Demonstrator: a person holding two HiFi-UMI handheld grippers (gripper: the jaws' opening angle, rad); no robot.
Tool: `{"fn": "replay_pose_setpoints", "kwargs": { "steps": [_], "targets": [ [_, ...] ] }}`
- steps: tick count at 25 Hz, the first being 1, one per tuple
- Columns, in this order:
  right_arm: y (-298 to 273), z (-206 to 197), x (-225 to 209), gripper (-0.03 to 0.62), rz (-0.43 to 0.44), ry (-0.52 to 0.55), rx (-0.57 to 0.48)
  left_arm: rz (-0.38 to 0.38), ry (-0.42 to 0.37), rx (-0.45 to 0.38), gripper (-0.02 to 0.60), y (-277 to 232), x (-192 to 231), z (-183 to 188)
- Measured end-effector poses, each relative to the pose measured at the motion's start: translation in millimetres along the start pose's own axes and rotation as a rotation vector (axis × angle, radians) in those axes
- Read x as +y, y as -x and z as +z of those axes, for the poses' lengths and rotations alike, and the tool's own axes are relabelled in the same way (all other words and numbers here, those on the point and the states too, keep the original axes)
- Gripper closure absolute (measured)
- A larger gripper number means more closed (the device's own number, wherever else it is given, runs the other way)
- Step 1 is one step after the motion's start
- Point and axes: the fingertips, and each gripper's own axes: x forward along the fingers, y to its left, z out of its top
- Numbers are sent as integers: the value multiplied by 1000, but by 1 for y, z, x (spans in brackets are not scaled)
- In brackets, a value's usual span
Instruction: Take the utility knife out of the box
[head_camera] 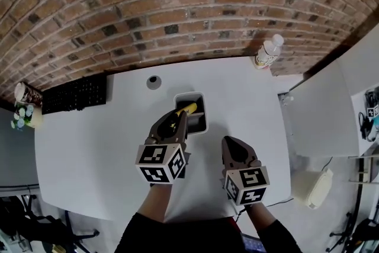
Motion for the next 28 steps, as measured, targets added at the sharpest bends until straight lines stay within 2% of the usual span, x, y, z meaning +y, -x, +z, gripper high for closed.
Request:
{"fn": "replay_pose_setpoints", "kwargs": {
  "steps": [28],
  "targets": [
    [56, 13, 37, 586, -91, 30, -106, -109, -40, -103, 508, 69, -19, 21]
  ]
}}
